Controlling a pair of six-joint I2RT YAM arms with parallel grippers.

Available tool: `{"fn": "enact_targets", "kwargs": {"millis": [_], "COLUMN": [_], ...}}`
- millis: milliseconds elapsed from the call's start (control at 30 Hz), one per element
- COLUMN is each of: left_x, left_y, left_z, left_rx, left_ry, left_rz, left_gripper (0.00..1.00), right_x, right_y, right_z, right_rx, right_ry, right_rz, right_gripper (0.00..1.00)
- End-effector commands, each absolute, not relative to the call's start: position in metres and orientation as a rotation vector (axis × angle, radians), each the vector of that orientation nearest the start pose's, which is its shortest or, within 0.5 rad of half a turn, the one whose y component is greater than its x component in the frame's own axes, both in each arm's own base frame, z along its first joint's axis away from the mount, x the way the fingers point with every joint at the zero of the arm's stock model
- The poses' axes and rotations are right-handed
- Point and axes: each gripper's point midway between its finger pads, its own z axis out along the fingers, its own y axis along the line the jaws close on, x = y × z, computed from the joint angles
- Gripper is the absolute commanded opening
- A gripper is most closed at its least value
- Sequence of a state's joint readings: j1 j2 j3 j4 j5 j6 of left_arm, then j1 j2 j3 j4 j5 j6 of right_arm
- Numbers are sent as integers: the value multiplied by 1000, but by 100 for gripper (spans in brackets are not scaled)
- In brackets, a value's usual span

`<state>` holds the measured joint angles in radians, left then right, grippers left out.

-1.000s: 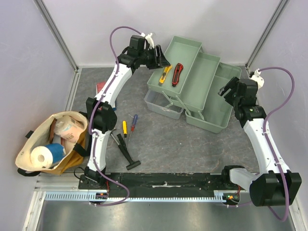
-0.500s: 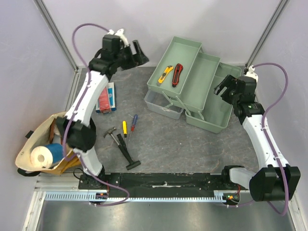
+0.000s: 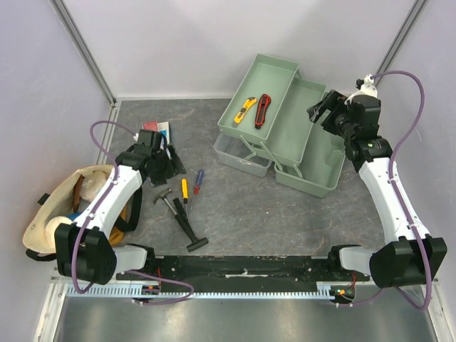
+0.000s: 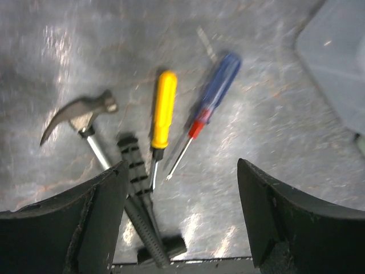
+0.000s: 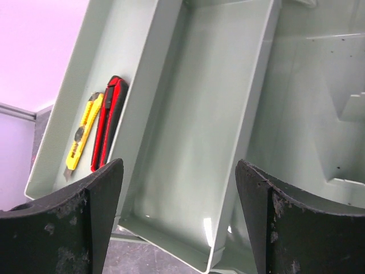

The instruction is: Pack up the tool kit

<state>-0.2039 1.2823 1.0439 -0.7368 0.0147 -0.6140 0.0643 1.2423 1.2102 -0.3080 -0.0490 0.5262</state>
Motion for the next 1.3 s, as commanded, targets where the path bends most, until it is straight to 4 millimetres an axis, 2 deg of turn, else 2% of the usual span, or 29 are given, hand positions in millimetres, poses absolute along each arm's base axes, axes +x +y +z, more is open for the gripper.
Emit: {"fn": "enact_targets", "kwargs": {"millis": [0, 200, 300, 400, 533, 733, 1100, 1167, 1233, 1267], "left_x": [277, 257, 250, 238, 229, 227, 221, 222, 224, 227], "left_y": [-87, -81, -71, -55, -49, -49, -48, -48, -48, -48], "left_z": [128, 91, 79, 69, 55, 32, -3, -3, 1, 6], "left_rx": [-631, -692, -721, -759, -805, -851, -892, -892, -890, -884], "left_ry": [2526, 2600, 2636, 2653, 2653, 2684, 2735, 2736, 2726, 2710], "left_rz": [-364, -316, -227, -108, -70, -62, -18, -15, -21, -29], "left_gripper": [79, 69, 62, 61, 56, 32, 29, 20, 2, 2], "right_x": [406, 400, 397, 393, 392, 393, 389, 389, 388, 388], "right_y": [70, 78, 81, 81, 81, 82, 80, 80, 79, 79], "right_z": [332, 345, 353, 357, 357, 354, 349, 347, 348, 347], "right_rx": [352, 320, 290, 275, 273, 274, 280, 283, 284, 283], "right_ry": [1821, 1801, 1788, 1780, 1779, 1787, 1798, 1800, 1800, 1802], "right_rz": [511, 536, 544, 547, 546, 546, 538, 535, 534, 535], "right_gripper": [86, 86, 86, 86, 86, 86, 85, 85, 85, 85]}}
